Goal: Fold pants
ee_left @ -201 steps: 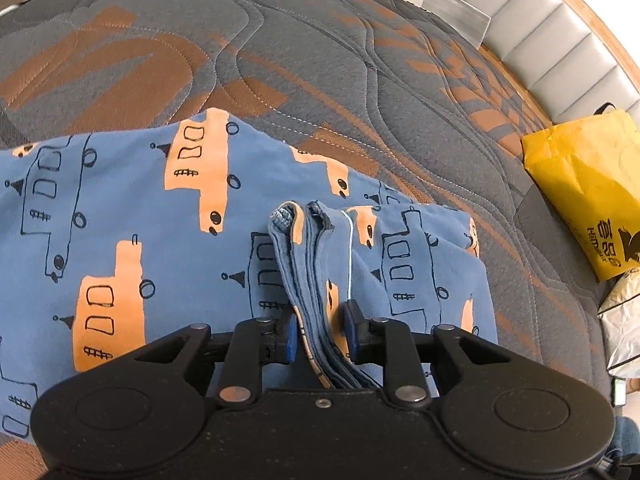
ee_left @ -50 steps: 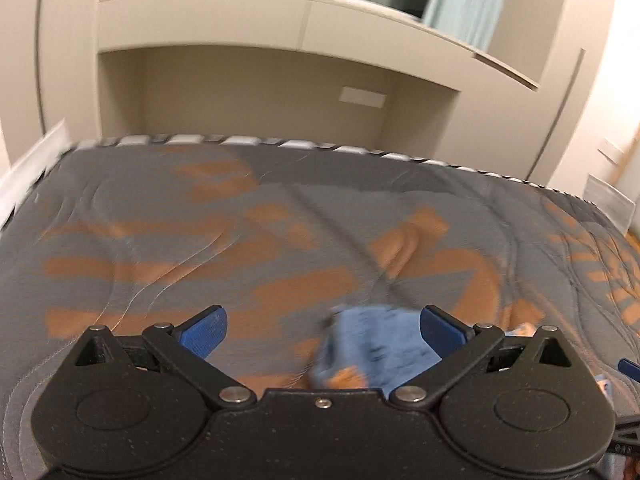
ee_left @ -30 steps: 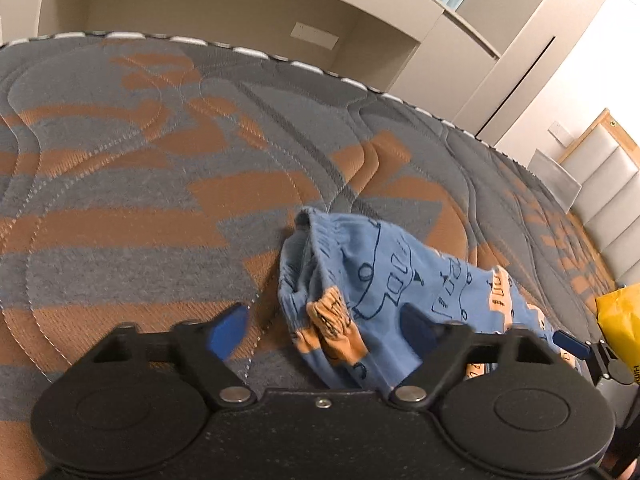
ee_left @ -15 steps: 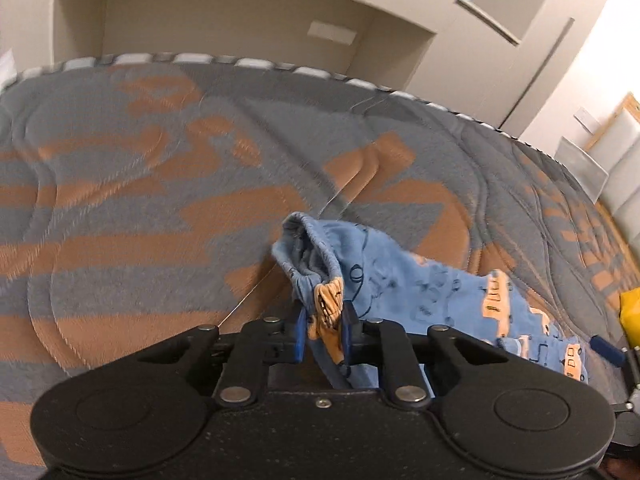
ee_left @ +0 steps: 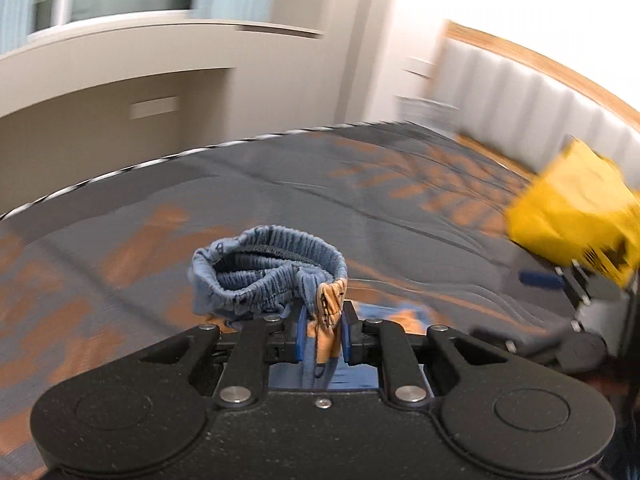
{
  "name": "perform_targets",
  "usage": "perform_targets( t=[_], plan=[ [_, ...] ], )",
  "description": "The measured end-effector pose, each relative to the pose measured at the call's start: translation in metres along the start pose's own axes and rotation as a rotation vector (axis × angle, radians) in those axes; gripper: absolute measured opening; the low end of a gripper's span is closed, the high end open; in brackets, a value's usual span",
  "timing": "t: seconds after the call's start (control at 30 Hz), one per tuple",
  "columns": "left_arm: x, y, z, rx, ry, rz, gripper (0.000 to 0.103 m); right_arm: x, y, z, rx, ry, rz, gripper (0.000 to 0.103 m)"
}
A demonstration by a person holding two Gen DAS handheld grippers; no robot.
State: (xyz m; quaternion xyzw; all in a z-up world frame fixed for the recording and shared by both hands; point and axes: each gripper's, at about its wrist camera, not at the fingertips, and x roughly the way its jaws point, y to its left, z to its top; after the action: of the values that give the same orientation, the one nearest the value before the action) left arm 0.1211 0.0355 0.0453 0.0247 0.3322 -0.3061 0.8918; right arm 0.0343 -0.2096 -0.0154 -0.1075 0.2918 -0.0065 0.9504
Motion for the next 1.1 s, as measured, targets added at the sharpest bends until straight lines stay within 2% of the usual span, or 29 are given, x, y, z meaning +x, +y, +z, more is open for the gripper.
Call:
perform_targets(
  t=[0.2,0.37,0.43,0.5,0.53,0.57,0.63,0.67,0.7,0.77,0.83,0.9,1.0,1.1],
  plan=[
    [0.045,-0.074,-0.018,0.149,0.098,-0.057,0.018,-0.005,-0.053,-0.024,0.176,0.007,-0.101,0.103],
    [0.073,-0.113,-0.051,0.303,0.162,-0.062,0.018,0.001,-0.079,-0.036,0.245,0.03,-0.112,0.103],
    [0.083,-0.121,-0.067,0.373,0.212,-0.084,0.024,0.003,-0.087,-0.04,0.267,0.036,-0.099,0.103],
    [0.089,-0.123,-0.077,0.391,0.243,-0.112,0.034,0.006,-0.09,-0.044,0.277,0.044,-0.079,0.103],
    [0.088,-0.122,-0.08,0.389,0.248,-0.129,0.035,0.008,-0.09,-0.045,0.282,0.049,-0.058,0.103],
    [0.085,-0.121,-0.08,0.383,0.249,-0.149,0.041,0.01,-0.089,-0.046,0.286,0.054,-0.033,0.103],
    [0.076,-0.119,-0.078,0.363,0.228,-0.158,0.061,0.016,-0.086,-0.045,0.293,0.057,0.006,0.103],
    [0.07,-0.116,-0.076,0.347,0.209,-0.146,0.075,0.017,-0.084,-0.045,0.295,0.052,0.034,0.103],
    [0.061,-0.111,-0.073,0.322,0.181,-0.127,0.082,0.017,-0.081,-0.045,0.298,0.05,0.059,0.103],
    [0.049,-0.104,-0.068,0.285,0.153,-0.094,0.086,0.019,-0.076,-0.044,0.307,0.045,0.124,0.103],
    [0.039,-0.091,-0.069,0.242,0.126,-0.02,0.1,0.021,-0.067,-0.041,0.322,0.043,0.188,0.103],
    [0.032,-0.081,-0.07,0.191,0.087,0.086,0.102,0.026,-0.056,-0.037,0.337,0.059,0.266,0.103],
    [0.032,-0.063,-0.073,0.139,0.079,0.233,0.102,0.033,-0.038,-0.03,0.317,0.07,0.34,0.103],
    [0.032,-0.051,-0.071,0.1,0.088,0.304,0.102,0.038,-0.026,-0.028,0.306,0.085,0.354,0.102]
  ],
)
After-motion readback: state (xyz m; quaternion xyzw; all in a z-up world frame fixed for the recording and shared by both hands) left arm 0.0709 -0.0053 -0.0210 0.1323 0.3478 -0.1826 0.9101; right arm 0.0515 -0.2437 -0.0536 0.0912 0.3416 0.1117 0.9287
